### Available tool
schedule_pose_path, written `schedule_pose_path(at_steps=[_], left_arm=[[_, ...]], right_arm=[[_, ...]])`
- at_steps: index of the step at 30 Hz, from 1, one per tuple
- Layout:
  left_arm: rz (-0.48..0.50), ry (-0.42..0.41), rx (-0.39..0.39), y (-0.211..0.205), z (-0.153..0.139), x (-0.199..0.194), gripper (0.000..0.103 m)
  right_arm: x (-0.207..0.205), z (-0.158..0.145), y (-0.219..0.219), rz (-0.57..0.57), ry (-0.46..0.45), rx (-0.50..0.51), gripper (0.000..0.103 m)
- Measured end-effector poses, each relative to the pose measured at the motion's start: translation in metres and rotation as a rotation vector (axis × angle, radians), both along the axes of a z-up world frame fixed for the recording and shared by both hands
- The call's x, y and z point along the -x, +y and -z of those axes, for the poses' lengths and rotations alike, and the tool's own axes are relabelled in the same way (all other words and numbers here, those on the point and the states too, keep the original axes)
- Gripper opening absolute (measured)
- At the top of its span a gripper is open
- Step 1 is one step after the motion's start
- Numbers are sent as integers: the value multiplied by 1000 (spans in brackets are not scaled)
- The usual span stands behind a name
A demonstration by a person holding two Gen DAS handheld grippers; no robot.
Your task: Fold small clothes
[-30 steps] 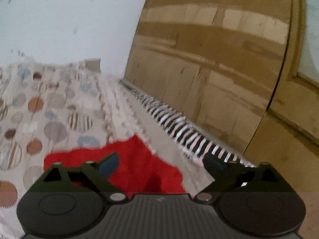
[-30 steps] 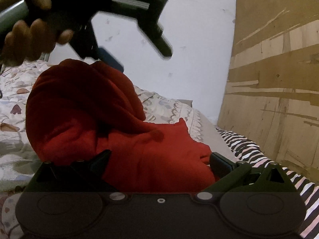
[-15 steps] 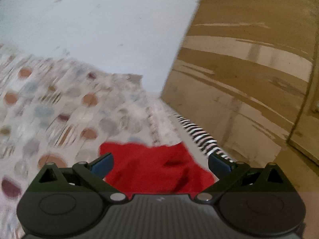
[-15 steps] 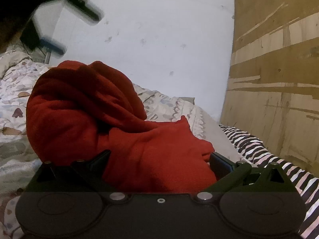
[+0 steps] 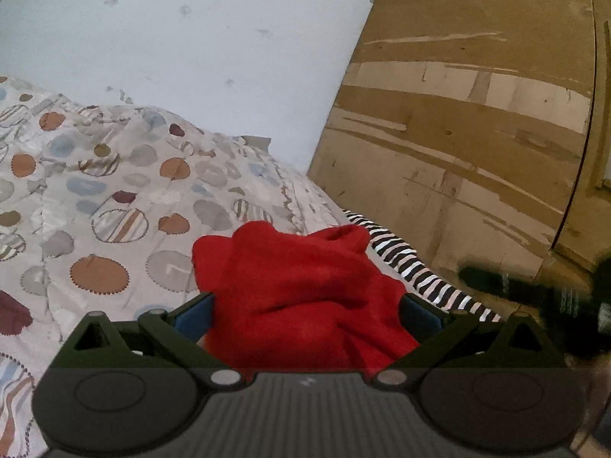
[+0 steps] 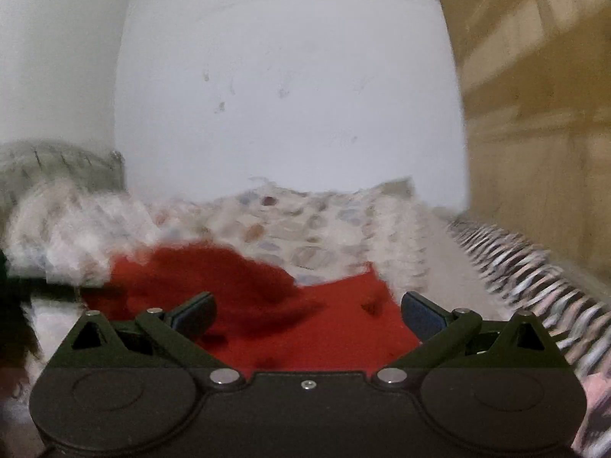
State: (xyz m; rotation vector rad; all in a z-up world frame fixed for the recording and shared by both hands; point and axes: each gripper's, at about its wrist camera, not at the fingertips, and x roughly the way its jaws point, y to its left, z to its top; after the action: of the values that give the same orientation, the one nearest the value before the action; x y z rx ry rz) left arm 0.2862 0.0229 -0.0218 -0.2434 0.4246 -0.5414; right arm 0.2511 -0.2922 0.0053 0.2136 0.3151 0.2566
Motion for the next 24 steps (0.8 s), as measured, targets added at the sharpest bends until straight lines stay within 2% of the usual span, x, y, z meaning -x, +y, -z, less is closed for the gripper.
schedule_pose_path(at_steps=[2,5,7,9,13,19,22,24], left_arm=[[-12,-5,-8,-2,1,0,101],[-9,-21,-16,-3,2,4,101],[-5,-25,-20,-4,2,4,101],[0,-26,-14,-4,2,4,101],[4,-13,16,-1,1,3,100],[17,-17,37,3,0,4,95],[35,-27,41,3,0,6,94],[53,-43,37,2,0,8,94]], right_arm=[[-37,-9,-9,-74,118,-170,103],[-94,-7,-11,-169,332,-359,103],[-126,1,-7,-165,501,-434,103],[-146,8,0,-121,636,-433,103],[-168,11,6,-96,716,-455,103],[-188,20,6,10,802,-512,102],[-195,24,7,26,797,-543,97],[-200,25,11,30,792,-504,86]])
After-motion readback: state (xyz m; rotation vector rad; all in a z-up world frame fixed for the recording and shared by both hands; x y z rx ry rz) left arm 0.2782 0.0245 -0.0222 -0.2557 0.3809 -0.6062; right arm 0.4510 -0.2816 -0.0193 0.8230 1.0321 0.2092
